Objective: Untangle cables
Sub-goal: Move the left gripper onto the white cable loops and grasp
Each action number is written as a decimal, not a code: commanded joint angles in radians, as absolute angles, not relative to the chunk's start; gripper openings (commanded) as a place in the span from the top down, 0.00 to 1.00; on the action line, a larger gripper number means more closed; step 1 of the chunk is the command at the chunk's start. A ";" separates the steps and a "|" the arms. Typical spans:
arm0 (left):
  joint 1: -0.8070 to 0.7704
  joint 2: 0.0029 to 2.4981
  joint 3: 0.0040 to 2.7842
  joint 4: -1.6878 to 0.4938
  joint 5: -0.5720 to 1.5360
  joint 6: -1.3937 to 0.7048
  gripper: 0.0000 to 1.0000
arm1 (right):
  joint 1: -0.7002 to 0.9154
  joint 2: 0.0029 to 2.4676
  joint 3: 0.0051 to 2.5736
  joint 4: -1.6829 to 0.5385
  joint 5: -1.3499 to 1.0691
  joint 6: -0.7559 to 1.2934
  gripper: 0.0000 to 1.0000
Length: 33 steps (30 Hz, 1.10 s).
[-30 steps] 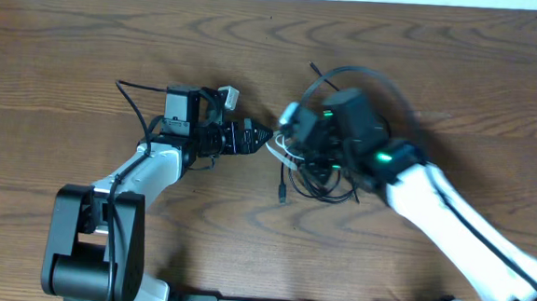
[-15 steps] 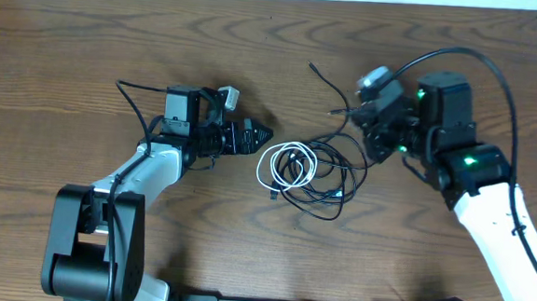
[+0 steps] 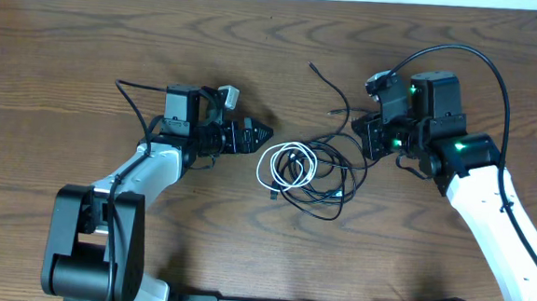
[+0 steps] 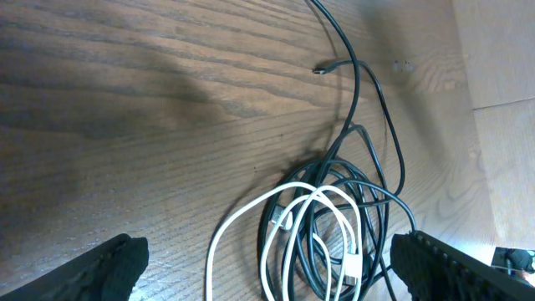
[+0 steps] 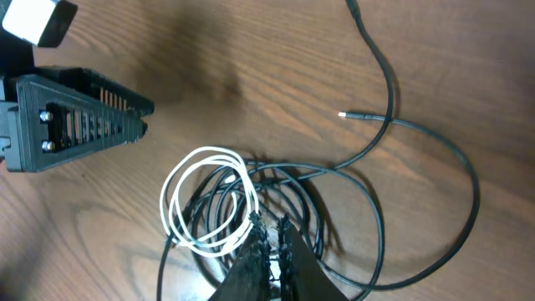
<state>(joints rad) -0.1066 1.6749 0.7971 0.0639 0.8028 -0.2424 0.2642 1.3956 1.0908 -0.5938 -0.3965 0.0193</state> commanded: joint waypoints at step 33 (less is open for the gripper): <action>-0.497 1.647 0.918 -0.265 0.008 -0.381 0.20 | 0.261 1.394 1.092 -0.647 -0.332 0.047 0.95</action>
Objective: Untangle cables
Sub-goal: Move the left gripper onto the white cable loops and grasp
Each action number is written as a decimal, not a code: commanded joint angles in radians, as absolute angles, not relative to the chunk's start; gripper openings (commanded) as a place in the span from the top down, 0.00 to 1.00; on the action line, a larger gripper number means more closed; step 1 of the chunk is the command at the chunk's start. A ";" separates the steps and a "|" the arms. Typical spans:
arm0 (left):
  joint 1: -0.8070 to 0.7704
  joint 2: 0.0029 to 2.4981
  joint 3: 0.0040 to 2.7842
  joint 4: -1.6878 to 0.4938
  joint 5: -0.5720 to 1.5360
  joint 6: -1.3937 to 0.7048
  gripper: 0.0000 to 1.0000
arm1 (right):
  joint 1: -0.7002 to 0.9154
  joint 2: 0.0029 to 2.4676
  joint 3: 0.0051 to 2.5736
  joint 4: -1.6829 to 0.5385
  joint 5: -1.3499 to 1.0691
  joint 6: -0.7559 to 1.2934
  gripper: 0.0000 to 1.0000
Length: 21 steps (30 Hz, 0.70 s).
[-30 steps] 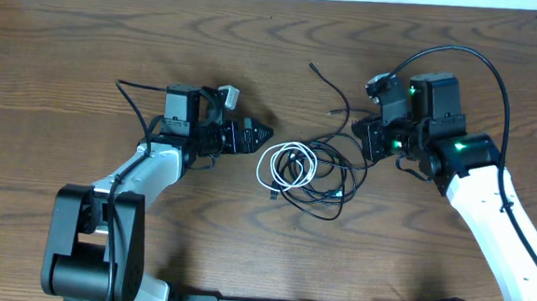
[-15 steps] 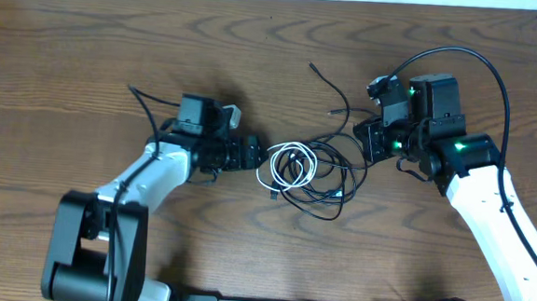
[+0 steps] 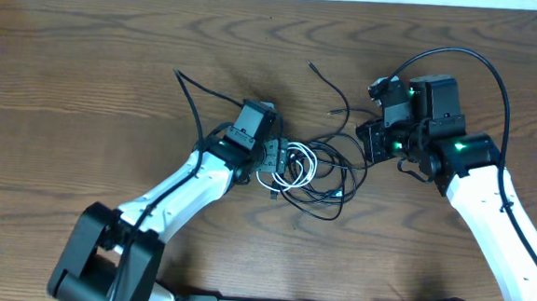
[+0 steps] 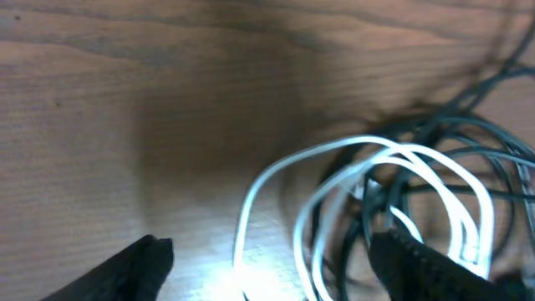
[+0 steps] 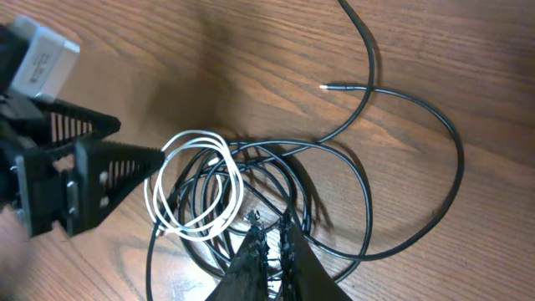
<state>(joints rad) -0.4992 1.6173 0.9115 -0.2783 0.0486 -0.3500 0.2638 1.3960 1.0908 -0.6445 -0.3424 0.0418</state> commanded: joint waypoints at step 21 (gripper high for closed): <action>-0.564 1.746 0.892 -0.229 0.013 -0.379 0.36 | 0.261 1.394 1.092 -0.653 -0.318 0.047 0.96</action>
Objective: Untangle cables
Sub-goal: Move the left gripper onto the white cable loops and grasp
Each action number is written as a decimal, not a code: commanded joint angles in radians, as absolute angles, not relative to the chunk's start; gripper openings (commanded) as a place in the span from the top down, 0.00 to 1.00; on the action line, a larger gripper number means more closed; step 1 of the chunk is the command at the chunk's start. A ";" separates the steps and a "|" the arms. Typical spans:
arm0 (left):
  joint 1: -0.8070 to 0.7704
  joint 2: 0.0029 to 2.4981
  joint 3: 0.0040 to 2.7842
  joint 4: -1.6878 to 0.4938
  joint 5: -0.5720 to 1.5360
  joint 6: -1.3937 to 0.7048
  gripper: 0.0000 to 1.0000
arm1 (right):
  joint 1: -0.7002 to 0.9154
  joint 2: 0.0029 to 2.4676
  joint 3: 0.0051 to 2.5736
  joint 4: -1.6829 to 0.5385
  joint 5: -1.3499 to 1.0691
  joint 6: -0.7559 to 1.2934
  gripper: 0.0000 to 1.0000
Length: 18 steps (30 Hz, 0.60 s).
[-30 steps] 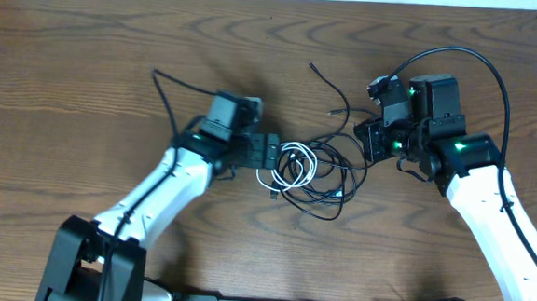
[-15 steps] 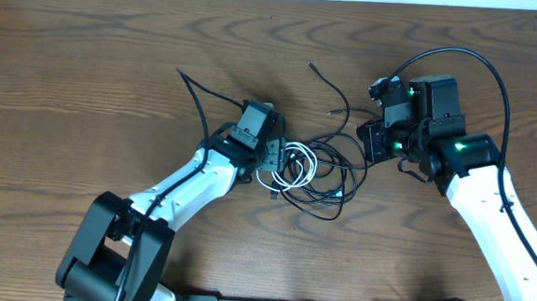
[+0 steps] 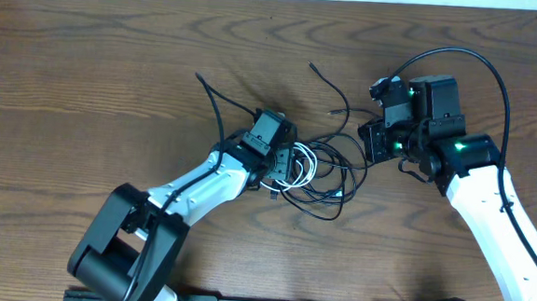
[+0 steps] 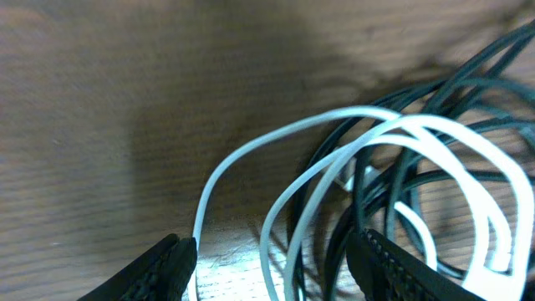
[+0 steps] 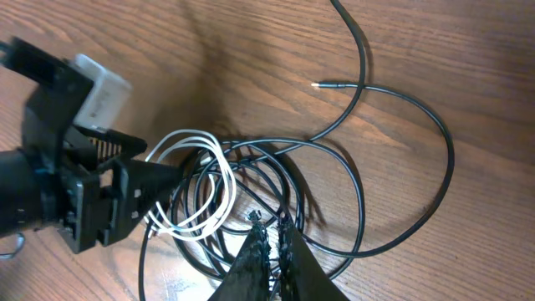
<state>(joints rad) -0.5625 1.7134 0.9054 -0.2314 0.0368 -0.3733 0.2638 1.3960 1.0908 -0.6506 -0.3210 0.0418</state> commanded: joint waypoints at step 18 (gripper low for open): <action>-0.501 1.393 0.920 -0.241 -0.041 -0.477 0.93 | 0.261 1.412 1.091 -0.666 -0.291 0.064 0.91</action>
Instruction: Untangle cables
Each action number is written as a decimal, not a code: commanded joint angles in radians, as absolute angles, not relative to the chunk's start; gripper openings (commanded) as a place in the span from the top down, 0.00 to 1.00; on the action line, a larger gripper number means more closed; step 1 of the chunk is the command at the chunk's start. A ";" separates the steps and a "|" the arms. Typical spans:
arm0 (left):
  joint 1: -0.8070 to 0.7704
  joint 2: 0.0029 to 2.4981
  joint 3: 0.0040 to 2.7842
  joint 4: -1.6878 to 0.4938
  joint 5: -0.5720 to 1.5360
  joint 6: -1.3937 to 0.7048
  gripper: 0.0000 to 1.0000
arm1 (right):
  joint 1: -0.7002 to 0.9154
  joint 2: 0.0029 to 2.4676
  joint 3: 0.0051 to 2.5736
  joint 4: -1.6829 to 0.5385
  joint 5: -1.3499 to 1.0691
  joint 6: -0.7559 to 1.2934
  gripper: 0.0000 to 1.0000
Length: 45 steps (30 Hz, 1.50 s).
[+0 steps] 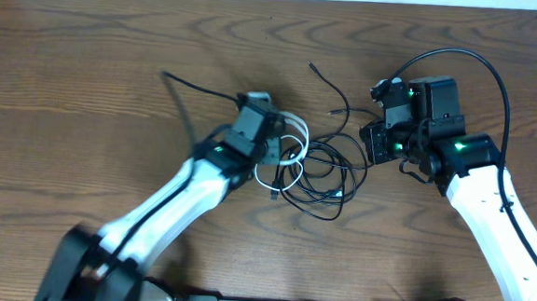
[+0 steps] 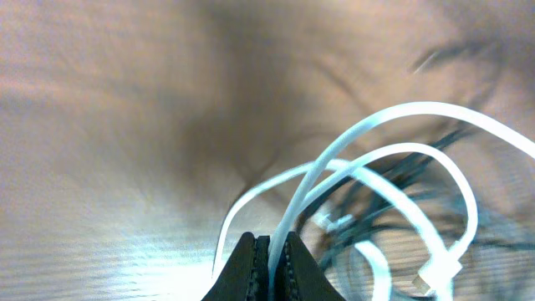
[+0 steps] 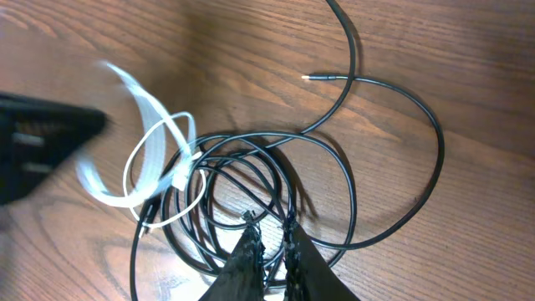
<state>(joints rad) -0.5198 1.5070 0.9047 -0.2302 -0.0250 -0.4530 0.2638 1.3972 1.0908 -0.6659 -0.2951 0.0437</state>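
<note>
A white cable (image 1: 298, 124) lies looped into a tangle of black cable (image 1: 339, 190) at mid-table. My left gripper (image 1: 278, 144) is at the tangle's left side, shut on a strand of the white cable (image 2: 401, 109); the left wrist view is blurred, with the left gripper (image 2: 272, 244) pinching the strand. The white loops (image 3: 150, 104) stand raised and pulled left of the black coils (image 3: 438, 155). My right gripper (image 1: 370, 143) hovers over the right side of the tangle. In the right wrist view the right gripper (image 3: 269, 226) has its fingers narrowly parted, and black strands show through the gap.
The wooden table (image 1: 87, 65) carries only the cables. A loose black cable end (image 1: 316, 67) reaches toward the far edge and a second thin end (image 3: 308, 77) lies beside it. The left arm's own black cable (image 1: 184, 83) arcs over the table.
My left gripper was open astride the white loops and is now shut on a white strand, with the loops lifted and shifted to the far left. The right fingers have parted slightly.
My left gripper first lay open well left of the tangle. It then stood at the edge of the white loops, then astride them. Now it is shut on the white cable and holds the loops raised. The right gripper stayed over the tangle's right side throughout.
</note>
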 commanded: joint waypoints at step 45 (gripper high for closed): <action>-0.391 1.267 0.918 -0.490 -0.274 -0.738 0.93 | 0.570 1.929 1.089 -0.448 -0.417 0.926 0.81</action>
<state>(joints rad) -0.3935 1.2675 0.9077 -0.4900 -0.2466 -0.7334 0.5407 1.8843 1.0901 -0.4656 -0.4576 0.8879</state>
